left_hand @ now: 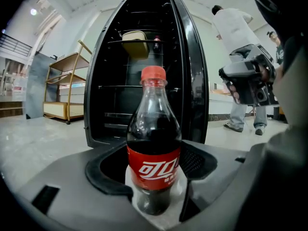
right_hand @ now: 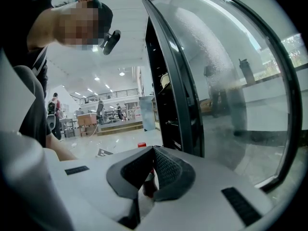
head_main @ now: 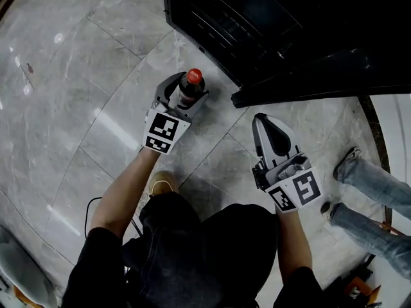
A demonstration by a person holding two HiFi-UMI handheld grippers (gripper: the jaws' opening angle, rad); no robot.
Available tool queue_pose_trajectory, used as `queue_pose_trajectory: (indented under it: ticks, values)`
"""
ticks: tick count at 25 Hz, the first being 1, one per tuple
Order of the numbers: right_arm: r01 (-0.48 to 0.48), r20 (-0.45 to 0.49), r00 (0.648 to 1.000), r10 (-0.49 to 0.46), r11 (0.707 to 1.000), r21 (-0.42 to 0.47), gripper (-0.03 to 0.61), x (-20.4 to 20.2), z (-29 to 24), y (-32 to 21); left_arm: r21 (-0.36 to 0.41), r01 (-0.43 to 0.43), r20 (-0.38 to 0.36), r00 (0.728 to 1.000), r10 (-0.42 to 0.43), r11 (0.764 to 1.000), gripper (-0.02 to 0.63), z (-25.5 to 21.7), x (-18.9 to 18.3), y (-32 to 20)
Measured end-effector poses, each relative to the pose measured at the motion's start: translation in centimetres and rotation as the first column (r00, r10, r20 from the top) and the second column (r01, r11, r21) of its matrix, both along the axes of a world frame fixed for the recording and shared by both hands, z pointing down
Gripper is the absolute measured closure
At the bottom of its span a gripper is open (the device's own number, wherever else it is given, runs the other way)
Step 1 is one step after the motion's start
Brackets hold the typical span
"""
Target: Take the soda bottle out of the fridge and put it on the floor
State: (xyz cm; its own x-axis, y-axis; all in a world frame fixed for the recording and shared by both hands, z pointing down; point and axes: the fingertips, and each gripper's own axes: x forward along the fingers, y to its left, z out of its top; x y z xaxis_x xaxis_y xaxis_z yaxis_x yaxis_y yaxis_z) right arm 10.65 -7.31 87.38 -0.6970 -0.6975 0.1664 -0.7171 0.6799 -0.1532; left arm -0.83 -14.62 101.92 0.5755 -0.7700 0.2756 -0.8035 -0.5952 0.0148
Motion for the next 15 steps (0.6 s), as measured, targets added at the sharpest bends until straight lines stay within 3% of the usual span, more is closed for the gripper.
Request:
queue_pose_trajectory:
  ticks: [15]
  values:
    - [0.004,-0.015,1.0,-0.005,1.0,-0.024,0.56,-1.1,0.9,0.0,0.032,0.003,-0.005,1.0,-0.003,0.999,0.302,0.2,0.2,0.8]
